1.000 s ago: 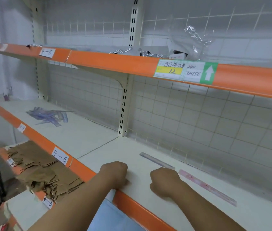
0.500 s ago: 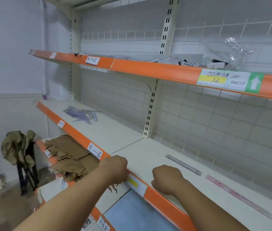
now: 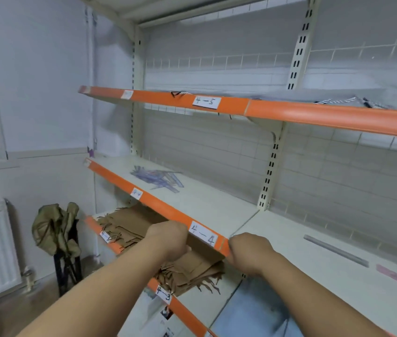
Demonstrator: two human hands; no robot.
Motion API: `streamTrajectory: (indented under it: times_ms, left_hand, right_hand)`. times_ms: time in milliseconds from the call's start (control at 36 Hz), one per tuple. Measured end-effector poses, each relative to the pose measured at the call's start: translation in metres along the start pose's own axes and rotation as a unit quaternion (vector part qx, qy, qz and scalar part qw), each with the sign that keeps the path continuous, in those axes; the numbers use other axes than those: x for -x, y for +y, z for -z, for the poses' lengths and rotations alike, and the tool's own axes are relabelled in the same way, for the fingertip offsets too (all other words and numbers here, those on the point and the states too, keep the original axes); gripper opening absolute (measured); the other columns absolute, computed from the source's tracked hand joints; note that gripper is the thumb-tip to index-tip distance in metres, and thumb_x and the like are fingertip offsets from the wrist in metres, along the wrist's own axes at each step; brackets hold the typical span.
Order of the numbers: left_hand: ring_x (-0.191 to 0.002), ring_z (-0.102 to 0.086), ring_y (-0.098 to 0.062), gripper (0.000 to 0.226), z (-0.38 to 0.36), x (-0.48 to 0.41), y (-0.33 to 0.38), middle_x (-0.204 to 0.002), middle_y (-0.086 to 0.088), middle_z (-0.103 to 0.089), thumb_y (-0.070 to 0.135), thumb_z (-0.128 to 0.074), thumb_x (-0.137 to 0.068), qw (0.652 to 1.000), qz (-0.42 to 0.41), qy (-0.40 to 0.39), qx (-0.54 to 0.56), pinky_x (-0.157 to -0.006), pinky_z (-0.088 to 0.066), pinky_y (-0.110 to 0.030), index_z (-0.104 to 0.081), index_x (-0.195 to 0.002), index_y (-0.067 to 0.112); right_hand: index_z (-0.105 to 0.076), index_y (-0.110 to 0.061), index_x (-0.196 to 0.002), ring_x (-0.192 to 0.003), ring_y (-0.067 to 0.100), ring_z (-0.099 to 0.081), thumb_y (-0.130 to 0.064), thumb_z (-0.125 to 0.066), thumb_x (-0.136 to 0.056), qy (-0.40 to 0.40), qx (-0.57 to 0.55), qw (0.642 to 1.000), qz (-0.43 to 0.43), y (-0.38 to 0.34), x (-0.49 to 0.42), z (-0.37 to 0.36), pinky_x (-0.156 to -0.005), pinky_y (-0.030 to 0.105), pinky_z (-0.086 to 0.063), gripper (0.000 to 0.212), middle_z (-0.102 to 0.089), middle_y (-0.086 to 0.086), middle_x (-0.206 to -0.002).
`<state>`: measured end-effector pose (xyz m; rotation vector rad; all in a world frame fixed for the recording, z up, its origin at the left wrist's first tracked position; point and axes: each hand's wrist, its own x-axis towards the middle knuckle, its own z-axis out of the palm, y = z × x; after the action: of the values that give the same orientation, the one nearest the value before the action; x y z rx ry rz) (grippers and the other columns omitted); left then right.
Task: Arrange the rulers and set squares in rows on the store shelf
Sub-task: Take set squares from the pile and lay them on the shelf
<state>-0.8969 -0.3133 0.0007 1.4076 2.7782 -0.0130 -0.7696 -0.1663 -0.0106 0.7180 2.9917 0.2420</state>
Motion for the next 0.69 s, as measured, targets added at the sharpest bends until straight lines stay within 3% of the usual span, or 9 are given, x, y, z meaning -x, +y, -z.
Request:
streamTrajectory:
  times_ms: [83, 194, 444, 556, 694]
  left_hand:
    - [-0.102, -0.056, -0.023, 0.027, 0.002, 0.003, -0.030, -0.107, -0.004, -0.058, 0.040, -0.051, -0.095, 1.000, 0.004, 0.004, 0.000, -0.075, -0.043, -0.033, -0.054, -0.103, 0.014]
    - [-0.084, -0.051, -0.020, 0.023, 0.000, 0.005, -0.064, -0.087, 0.002, -0.051, 0.038, -0.051, -0.095, 1.000, 0.019, 0.003, 0.002, -0.066, -0.040, -0.031, -0.047, -0.085, 0.018]
    - [-0.081, -0.051, -0.019, 0.032, -0.002, -0.009, -0.126, -0.078, 0.004, -0.046, 0.045, -0.051, -0.094, 0.999, 0.044, 0.011, -0.003, -0.067, -0.044, -0.031, -0.044, -0.078, 0.018]
    - [-0.095, -0.058, -0.023, 0.033, 0.001, -0.023, -0.147, -0.094, -0.004, -0.058, 0.047, -0.053, -0.093, 0.998, 0.061, -0.002, 0.001, -0.070, -0.043, -0.032, -0.047, -0.082, 0.016]
    - [-0.088, -0.054, -0.020, 0.027, 0.003, -0.053, -0.175, -0.094, 0.000, -0.055, 0.045, -0.052, -0.092, 0.997, 0.076, 0.009, -0.001, -0.073, -0.046, -0.032, -0.046, -0.085, 0.020]
  right_hand:
    - [-0.058, -0.013, -0.107, -0.094, 0.029, -0.056, -0.026, -0.047, -0.090, 0.003, -0.002, 1.000, 0.004, -0.028, -0.013, 0.002, -0.066, 0.028, -0.034, 0.024, -0.060, 0.009, -0.110]
    - [-0.058, -0.015, -0.105, -0.084, 0.026, -0.049, -0.025, -0.047, -0.090, 0.010, -0.004, 1.000, 0.019, -0.059, -0.029, 0.009, -0.059, 0.026, -0.031, 0.021, -0.055, 0.008, -0.097]
    - [-0.061, -0.012, -0.105, -0.083, 0.023, -0.048, -0.023, -0.045, -0.093, 0.010, 0.008, 0.998, 0.061, -0.111, -0.082, 0.025, -0.068, 0.029, -0.038, 0.024, -0.054, 0.007, -0.093]
    - [-0.061, -0.011, -0.108, -0.093, 0.027, -0.056, -0.022, -0.046, -0.093, 0.012, 0.007, 0.997, 0.077, -0.129, -0.114, 0.027, -0.068, 0.029, -0.036, 0.024, -0.060, 0.009, -0.103]
    - [-0.060, -0.011, -0.108, -0.088, 0.025, -0.052, -0.025, -0.048, -0.094, 0.024, -0.002, 0.995, 0.099, -0.146, -0.163, 0.029, -0.069, 0.029, -0.037, 0.023, -0.060, 0.009, -0.107]
